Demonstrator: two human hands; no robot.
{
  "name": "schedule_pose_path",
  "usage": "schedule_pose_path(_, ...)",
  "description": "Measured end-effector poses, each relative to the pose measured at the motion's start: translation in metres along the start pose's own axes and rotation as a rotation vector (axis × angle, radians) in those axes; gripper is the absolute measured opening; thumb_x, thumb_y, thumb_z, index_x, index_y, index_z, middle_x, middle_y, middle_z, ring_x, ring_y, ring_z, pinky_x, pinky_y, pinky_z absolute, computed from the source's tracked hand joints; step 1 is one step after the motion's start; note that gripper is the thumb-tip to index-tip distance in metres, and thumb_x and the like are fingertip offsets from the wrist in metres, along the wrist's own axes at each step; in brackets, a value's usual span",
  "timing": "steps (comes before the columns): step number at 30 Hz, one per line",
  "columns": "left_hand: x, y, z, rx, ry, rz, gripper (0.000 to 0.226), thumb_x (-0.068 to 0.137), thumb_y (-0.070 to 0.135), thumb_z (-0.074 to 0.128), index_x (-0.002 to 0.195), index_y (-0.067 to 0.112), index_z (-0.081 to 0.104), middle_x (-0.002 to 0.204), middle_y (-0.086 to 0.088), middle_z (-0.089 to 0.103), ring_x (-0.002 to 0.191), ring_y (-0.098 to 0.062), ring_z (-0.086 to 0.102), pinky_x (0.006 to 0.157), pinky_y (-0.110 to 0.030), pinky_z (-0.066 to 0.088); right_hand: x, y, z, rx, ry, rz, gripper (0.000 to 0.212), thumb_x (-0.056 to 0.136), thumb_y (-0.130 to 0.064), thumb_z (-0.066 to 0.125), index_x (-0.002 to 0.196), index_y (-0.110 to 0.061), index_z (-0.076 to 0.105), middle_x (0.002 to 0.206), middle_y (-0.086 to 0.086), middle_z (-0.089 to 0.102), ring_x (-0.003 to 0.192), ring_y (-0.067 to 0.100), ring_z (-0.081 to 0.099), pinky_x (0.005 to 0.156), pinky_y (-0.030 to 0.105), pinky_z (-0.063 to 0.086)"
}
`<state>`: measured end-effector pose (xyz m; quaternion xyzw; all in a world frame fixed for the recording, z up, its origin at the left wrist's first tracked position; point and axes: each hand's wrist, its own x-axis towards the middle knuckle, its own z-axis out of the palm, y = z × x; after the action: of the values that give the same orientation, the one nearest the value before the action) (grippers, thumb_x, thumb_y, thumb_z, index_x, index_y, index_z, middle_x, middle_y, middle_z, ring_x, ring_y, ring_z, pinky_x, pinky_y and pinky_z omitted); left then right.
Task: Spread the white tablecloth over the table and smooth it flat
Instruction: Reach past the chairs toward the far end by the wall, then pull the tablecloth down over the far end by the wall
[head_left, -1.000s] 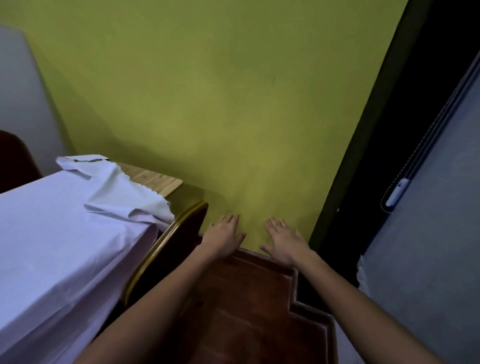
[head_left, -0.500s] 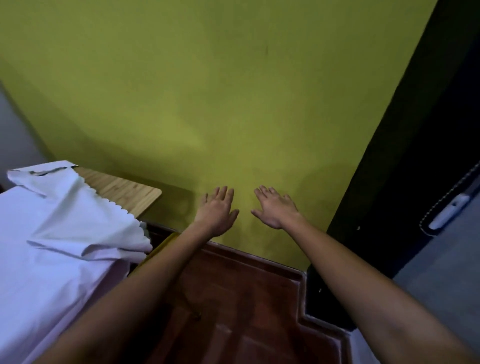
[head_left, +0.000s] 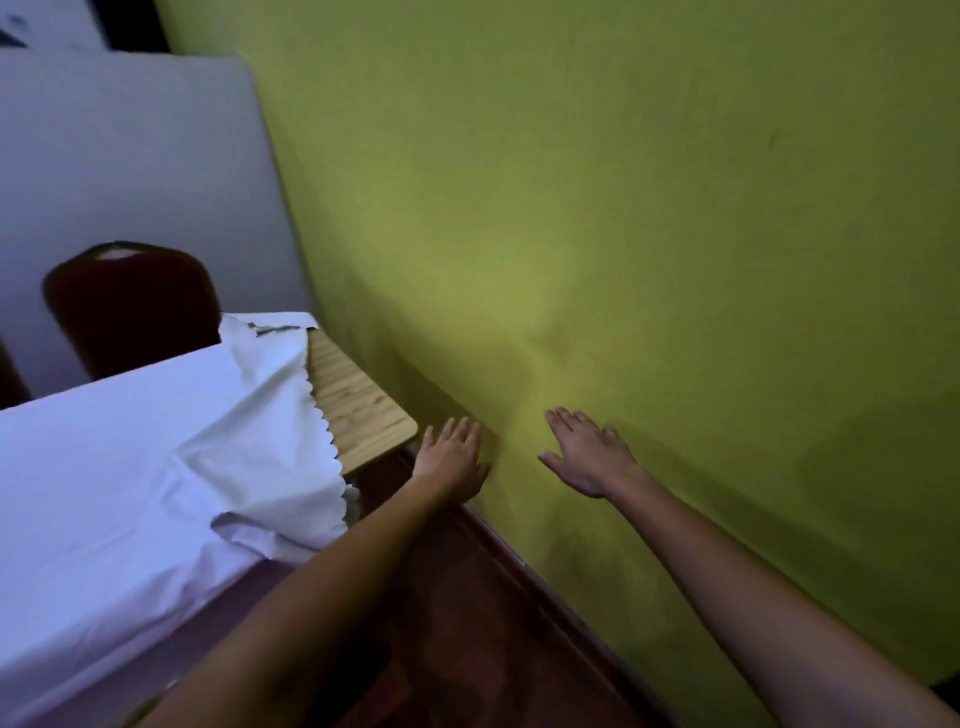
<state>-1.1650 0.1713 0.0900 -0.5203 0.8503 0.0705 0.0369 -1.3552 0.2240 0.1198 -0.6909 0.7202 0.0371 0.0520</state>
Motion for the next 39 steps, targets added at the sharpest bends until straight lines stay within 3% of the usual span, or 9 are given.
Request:
schedule_pose_path(5,0.003,-0.046,0.024,-0.107,-0.072,-0.273,0.068,0.098,0.043,0.037,0.153,0.012,0.012,0.162,-0.007,0.013,0.150,-0.026,0.010,0.119,-0.049,0.008,0.057,-0.012,0.013,0.008,-0.052,-0.187,0.068,0.098,-0.046,0.039,0.153,-0.015,0.014,0.161,0.004,0.020,0.147,0.022,0.022,0.112,0.046,0.030)
schedule_pose_path(10,0.002,-0.119,0.036,-0.145,-0.123,-0.556,0.046,0.095,0.040,0.040,0.133,0.013,0.041,0.142,-0.009,0.045,0.134,-0.027,0.036,0.107,-0.048,0.028,0.111,-0.050,0.029,-0.020,-0.147,-0.361,0.069,0.098,-0.045,0.039,0.154,-0.016,0.009,0.162,0.002,0.017,0.148,0.021,0.017,0.114,0.047,0.027)
schedule_pose_path(17,0.020,-0.193,0.068,-0.152,-0.165,-0.767,0.055,0.098,0.048,0.032,0.142,0.015,0.033,0.148,-0.009,0.038,0.136,-0.028,0.036,0.107,-0.045,0.031,0.203,-0.107,0.045,-0.030,-0.195,-0.547,0.067,0.098,-0.044,0.041,0.154,-0.018,0.013,0.161,0.002,0.017,0.148,0.021,0.018,0.116,0.046,0.028)
schedule_pose_path(22,0.064,-0.204,0.076,-0.185,-0.081,-0.975,0.071,0.084,0.070,0.046,0.124,0.012,0.050,0.124,-0.008,0.052,0.111,-0.027,0.056,0.082,-0.032,0.045,0.266,-0.122,0.048,-0.081,-0.295,-0.628,0.067,0.096,-0.041,0.044,0.153,-0.018,0.018,0.160,0.001,0.021,0.147,0.019,0.022,0.115,0.046,0.029)
schedule_pose_path(29,0.086,-0.249,0.061,-0.129,-0.191,-0.970,0.030,0.092,0.035,0.048,0.108,0.017,0.065,0.106,-0.002,0.068,0.101,-0.021,0.064,0.067,-0.024,0.041,0.342,-0.137,0.040,-0.031,-0.341,-0.558,0.057,0.094,-0.034,0.047,0.147,-0.018,0.034,0.152,0.005,0.039,0.138,0.024,0.040,0.111,0.043,0.037)
schedule_pose_path(32,0.084,-0.269,0.060,-0.232,-0.275,-0.971,0.031,0.087,0.037,0.052,0.108,0.019,0.066,0.108,-0.001,0.067,0.101,-0.020,0.063,0.073,-0.026,0.046,0.370,-0.166,0.039,0.029,-0.314,-0.560,0.050,0.093,-0.032,0.048,0.140,-0.017,0.044,0.142,0.007,0.051,0.129,0.026,0.049,0.102,0.040,0.045)
schedule_pose_path(35,0.088,-0.272,0.060,-0.360,-0.305,-0.914,0.040,0.087,0.045,0.053,0.113,0.017,0.065,0.115,-0.005,0.064,0.106,-0.023,0.059,0.086,-0.034,0.049,0.384,-0.200,0.039,0.274,-0.318,-0.543,0.045,0.093,-0.030,0.052,0.135,-0.016,0.051,0.137,0.007,0.056,0.124,0.026,0.053,0.100,0.038,0.046)
schedule_pose_path(37,0.098,-0.260,0.058,-0.313,-0.230,-0.821,0.038,0.091,0.038,0.047,0.117,0.014,0.062,0.128,-0.009,0.055,0.118,-0.029,0.052,0.093,-0.038,0.043,0.400,-0.225,0.044,0.488,-0.401,-0.471,0.046,0.093,-0.034,0.053,0.135,-0.015,0.051,0.127,0.006,0.061,0.116,0.025,0.058,0.092,0.032,0.047)
schedule_pose_path(39,0.113,-0.241,0.051,-0.404,-0.085,-0.713,0.046,0.086,0.042,0.044,0.115,0.012,0.065,0.138,-0.006,0.051,0.127,-0.027,0.047,0.100,-0.034,0.040,0.416,-0.246,0.047,0.680,-0.482,-0.348,0.055,0.091,-0.045,0.053,0.135,-0.014,0.048,0.100,-0.001,0.061,0.091,0.021,0.061,0.073,0.028,0.045)
